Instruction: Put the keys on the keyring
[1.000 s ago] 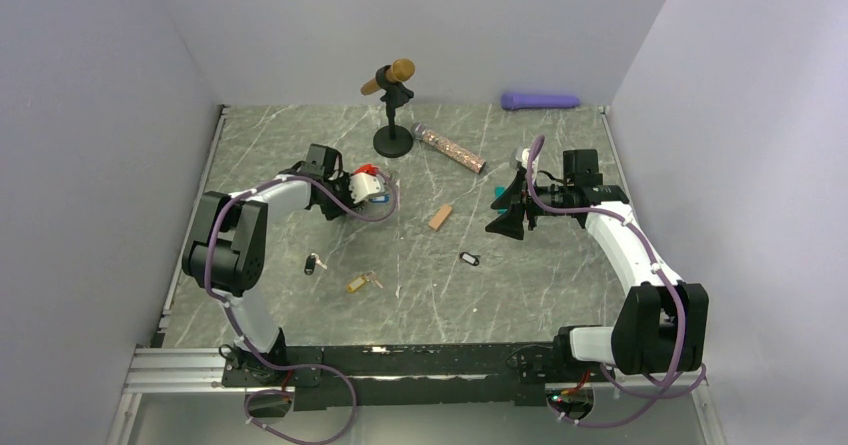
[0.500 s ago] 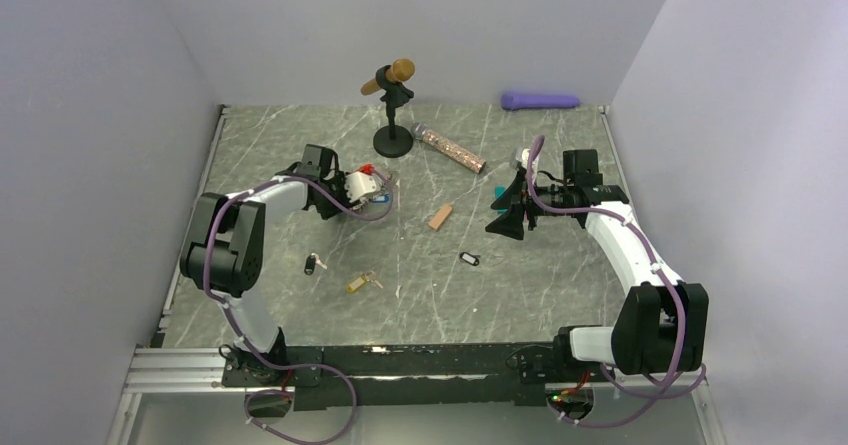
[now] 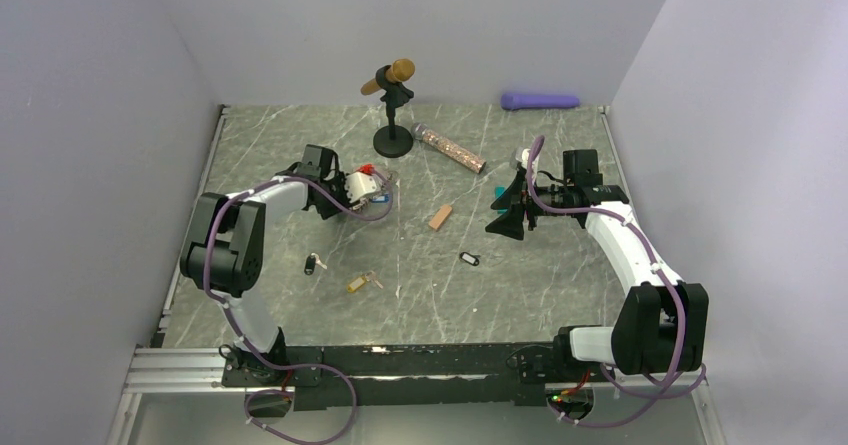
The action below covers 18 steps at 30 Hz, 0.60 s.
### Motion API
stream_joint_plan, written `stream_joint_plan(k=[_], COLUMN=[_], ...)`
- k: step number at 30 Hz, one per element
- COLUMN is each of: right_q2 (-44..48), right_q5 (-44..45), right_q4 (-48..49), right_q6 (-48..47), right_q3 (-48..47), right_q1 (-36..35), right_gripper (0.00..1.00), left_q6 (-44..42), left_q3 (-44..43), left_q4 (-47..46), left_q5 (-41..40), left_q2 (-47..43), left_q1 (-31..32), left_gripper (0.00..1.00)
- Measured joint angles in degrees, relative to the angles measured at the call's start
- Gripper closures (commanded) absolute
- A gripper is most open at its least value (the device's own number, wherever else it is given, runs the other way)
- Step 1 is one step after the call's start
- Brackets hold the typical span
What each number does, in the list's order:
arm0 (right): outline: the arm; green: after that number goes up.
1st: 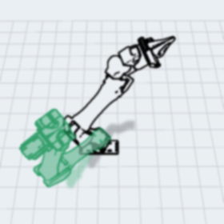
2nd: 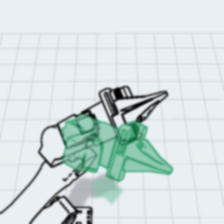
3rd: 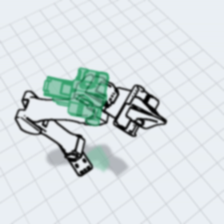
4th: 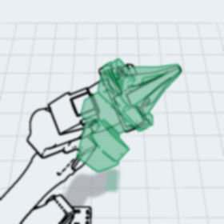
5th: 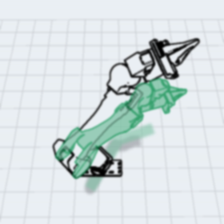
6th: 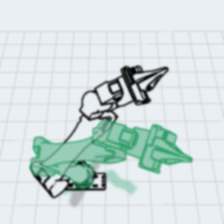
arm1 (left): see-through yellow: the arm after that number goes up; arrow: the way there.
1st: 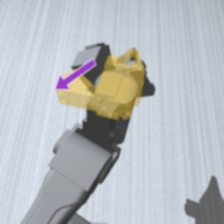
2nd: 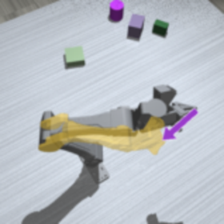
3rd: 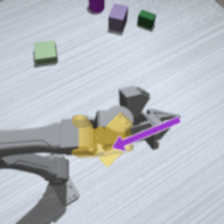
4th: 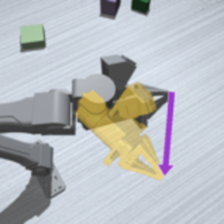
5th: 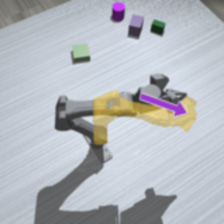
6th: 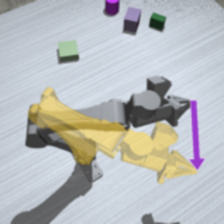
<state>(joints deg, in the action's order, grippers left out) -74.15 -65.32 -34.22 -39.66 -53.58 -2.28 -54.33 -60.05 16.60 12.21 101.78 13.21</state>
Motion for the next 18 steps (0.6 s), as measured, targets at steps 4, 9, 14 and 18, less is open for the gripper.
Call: stream_joint_plan(k=[4, 9, 14, 18], right_q2=[0.0, 0.0, 0.0, 0.0], right_q5=[0.0, -0.02, -0.02, -0.02], right_q4=[0.0, 0.0, -0.02, -0.02], right_q6=[0.0, 0.0, -0.02, -0.02], right_q3=[0.0, 0.0, 0.0, 0.0], right_q1=[0.0, 0.0, 0.0, 0.0], right_gripper=[0.31, 0.31, 0.31, 0.31], left_q6=[-0.04, -0.04, -0.02, -0.07], left_q3=[0.0, -0.09, -0.11, -0.09], left_q4=[0.02, -0.15, -1.03, -1.64], left_q5=[0.07, -0.26, -1.6, -2.69], left_q2=[0.07, 0.31, 0.52, 0.61], left_q1=[0.81, 1.84, 2.36, 2.38], left_gripper=[0.64, 0.66, 0.68, 0.64])
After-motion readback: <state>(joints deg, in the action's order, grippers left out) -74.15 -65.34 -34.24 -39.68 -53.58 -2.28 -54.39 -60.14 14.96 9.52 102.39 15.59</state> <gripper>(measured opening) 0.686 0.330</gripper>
